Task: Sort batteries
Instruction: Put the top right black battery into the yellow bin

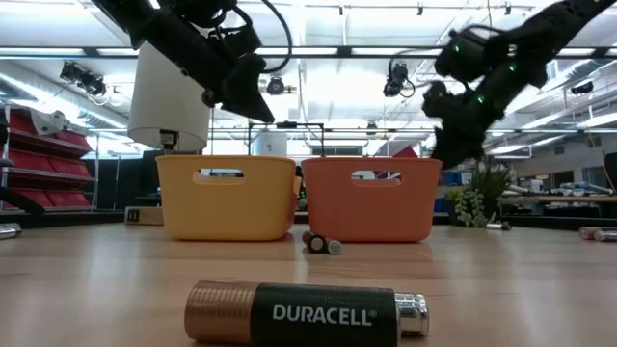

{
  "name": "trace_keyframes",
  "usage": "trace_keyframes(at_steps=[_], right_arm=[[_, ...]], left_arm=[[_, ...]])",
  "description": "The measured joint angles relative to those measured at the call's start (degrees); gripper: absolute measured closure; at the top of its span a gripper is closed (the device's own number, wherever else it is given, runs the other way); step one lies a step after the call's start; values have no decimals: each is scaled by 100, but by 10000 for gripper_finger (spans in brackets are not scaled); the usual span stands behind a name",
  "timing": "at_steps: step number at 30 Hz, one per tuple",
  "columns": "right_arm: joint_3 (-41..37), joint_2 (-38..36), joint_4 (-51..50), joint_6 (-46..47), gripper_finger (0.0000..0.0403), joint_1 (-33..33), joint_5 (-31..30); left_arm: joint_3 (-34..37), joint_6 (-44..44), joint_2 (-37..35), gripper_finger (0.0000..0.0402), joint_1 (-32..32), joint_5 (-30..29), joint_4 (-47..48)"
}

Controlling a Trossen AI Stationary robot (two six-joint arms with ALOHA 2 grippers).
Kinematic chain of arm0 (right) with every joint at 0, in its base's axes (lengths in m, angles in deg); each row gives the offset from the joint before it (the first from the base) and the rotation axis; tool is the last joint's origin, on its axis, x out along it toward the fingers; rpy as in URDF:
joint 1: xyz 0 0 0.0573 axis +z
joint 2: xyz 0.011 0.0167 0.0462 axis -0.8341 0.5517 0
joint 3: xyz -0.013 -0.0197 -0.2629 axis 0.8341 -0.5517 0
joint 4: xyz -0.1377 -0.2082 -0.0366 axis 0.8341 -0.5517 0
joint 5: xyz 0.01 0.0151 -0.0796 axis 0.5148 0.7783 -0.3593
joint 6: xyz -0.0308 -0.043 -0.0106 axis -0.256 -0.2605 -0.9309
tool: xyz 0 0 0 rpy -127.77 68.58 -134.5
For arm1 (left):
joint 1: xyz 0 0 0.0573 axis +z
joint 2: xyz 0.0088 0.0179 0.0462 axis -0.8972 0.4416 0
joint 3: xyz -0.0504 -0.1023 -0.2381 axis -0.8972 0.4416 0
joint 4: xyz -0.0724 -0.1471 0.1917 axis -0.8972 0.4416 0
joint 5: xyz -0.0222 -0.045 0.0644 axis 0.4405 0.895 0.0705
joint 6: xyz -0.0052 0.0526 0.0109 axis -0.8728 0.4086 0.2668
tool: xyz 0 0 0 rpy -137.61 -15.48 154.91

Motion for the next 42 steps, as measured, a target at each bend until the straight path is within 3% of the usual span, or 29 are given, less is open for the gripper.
trace_keyframes(at_steps=[5,12,17,23,32,42], right_arm=[[387,193,144,-35,371,192,-4],[775,563,1026,-349,371,724,-251],[1118,900,2011,-414,371,1121,245],[1542,1836,2961,-116,368,1667,444],[2485,3111,3045,-199,359,2104,459],[2822,3661,3138,-537,284,2057,439]], left_arm=[[-9,7,-9,282,0,-4,-473],[-463,33,-385,282,-5,-107,648],[-517,-3,-569,282,-9,-117,532],[-522,-89,-539,282,-7,-326,521],[-522,-138,-483,282,-4,-433,605],[-518,-186,-485,282,-11,-327,778]])
